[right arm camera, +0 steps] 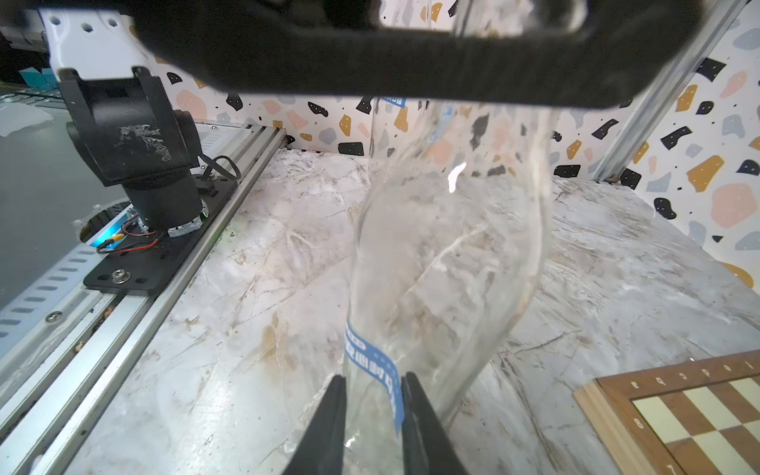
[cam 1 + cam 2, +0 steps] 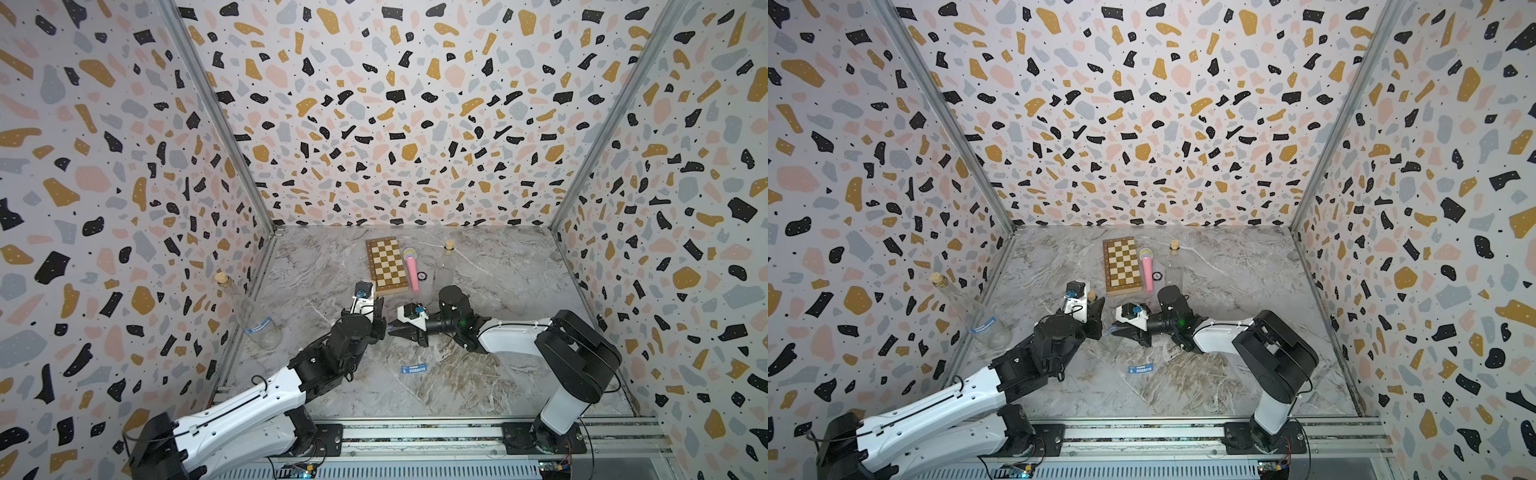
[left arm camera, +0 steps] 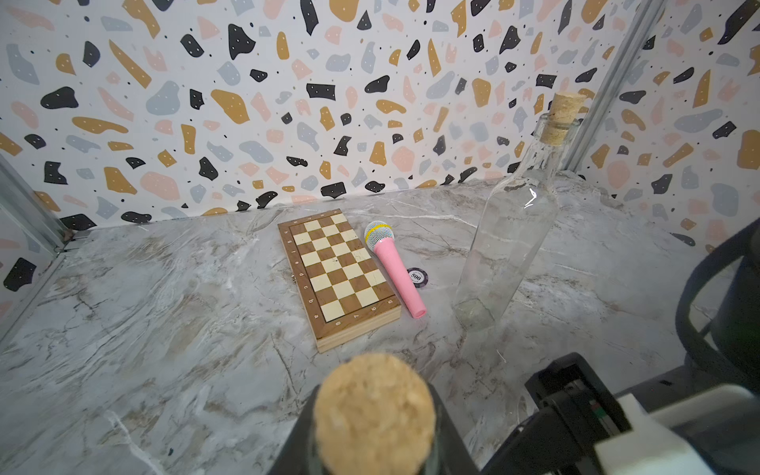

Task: Remove the label from the bottle
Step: Tear open the label from the bottle.

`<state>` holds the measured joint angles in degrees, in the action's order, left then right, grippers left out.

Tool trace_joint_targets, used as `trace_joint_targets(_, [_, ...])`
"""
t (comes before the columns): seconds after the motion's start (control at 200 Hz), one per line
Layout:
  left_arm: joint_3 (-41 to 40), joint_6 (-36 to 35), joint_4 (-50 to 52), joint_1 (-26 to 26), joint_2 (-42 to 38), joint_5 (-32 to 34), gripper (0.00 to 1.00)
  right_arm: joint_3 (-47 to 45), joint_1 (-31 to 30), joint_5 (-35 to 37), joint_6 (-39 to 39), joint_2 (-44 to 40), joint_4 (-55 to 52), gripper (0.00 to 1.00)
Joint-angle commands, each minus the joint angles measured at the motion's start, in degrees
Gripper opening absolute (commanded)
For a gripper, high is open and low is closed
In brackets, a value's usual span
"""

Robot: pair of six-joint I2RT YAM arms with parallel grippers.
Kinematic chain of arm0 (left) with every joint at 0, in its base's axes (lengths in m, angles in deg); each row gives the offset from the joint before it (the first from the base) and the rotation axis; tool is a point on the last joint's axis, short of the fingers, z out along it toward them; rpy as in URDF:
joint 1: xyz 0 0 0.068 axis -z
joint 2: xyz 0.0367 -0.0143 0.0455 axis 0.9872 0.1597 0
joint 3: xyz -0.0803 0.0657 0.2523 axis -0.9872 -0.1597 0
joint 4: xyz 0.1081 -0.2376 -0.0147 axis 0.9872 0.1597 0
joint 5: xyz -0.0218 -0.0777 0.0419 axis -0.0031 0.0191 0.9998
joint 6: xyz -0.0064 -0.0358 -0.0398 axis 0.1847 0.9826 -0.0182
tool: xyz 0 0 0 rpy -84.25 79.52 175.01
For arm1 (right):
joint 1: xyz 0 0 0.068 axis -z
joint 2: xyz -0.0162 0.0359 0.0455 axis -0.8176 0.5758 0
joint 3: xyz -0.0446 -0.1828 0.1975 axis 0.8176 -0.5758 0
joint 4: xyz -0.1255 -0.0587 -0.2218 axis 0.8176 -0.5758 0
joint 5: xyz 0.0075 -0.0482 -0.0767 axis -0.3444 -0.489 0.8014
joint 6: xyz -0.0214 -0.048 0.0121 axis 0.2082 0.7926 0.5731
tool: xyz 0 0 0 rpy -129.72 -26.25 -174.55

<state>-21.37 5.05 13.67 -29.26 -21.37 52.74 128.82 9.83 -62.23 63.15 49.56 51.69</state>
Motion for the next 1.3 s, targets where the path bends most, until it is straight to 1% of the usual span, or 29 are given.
trace_joint_targets(0.0, [0.8, 0.3, -1.8, 0.5, -0.4, -0.2, 0.00, 1.7, -0.2, 0.1, -0.7, 0.0, 0.0, 0.23])
trace_joint_targets(0.165, [0.9, 0.2, -1.8, 0.6, -0.4, -0.1, 0.00, 1.8, -0.2, 0.0, -1.0, 0.3, 0.2, 0.18])
trace_joint_targets(0.531, [0.9, 0.2, -1.9, 0.7, -0.3, -0.1, 0.00, 1.7, -0.3, 0.3, -1.1, 0.1, 0.1, 0.11])
trace_joint_targets(0.966, [0.9, 0.3, -1.9, 0.8, -0.3, 0.1, 0.00, 1.6, -0.2, 0.4, -1.2, -0.1, 0.1, 0.05])
trace_joint_targets(1.296, [0.9, 0.2, -2.0, 0.8, 0.0, 0.4, 0.00, 1.3, -0.2, 0.5, -1.2, -0.5, 0.1, 0.04])
